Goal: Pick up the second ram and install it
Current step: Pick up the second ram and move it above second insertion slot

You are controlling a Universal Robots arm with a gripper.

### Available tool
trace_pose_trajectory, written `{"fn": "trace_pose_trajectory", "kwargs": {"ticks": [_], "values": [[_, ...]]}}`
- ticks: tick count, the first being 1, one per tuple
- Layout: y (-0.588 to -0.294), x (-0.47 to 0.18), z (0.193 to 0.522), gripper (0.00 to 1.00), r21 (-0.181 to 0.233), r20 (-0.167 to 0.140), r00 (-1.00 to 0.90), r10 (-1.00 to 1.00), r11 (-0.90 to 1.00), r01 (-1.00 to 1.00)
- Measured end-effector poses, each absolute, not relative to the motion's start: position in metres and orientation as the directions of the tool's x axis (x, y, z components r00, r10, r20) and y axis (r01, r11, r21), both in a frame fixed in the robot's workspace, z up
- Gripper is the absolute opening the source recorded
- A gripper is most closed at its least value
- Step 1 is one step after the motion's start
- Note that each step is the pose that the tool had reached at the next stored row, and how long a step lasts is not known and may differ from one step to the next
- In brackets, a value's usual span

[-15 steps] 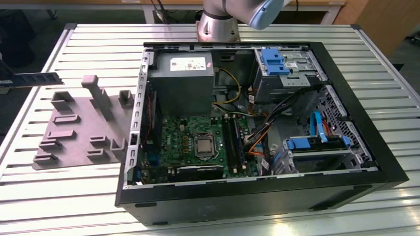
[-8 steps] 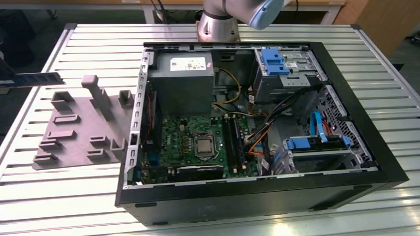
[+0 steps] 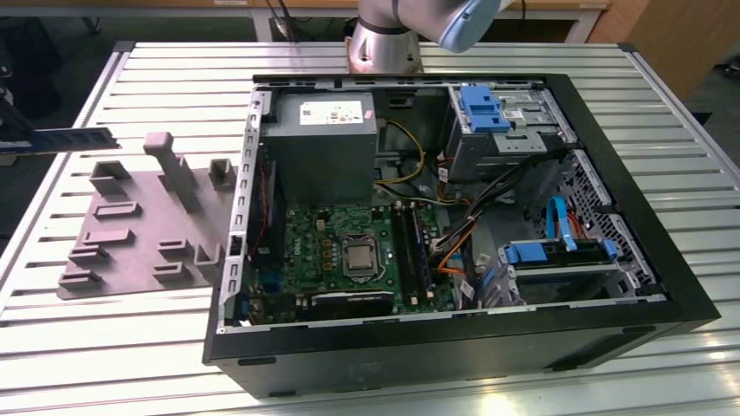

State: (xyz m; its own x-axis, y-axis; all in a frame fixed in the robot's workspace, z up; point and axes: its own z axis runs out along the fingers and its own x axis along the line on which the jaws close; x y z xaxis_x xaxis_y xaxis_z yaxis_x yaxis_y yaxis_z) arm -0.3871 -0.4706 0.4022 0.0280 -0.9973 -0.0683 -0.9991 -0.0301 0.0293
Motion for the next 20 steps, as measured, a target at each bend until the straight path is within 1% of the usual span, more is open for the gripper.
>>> {"fn": "trace_pose_trajectory", "kwargs": {"ticks": [20], "values": [[-0.471,-0.372,0.402,0.11,0.029,-0.068,0.028,-0.997,-0.030,-0.999]]}}
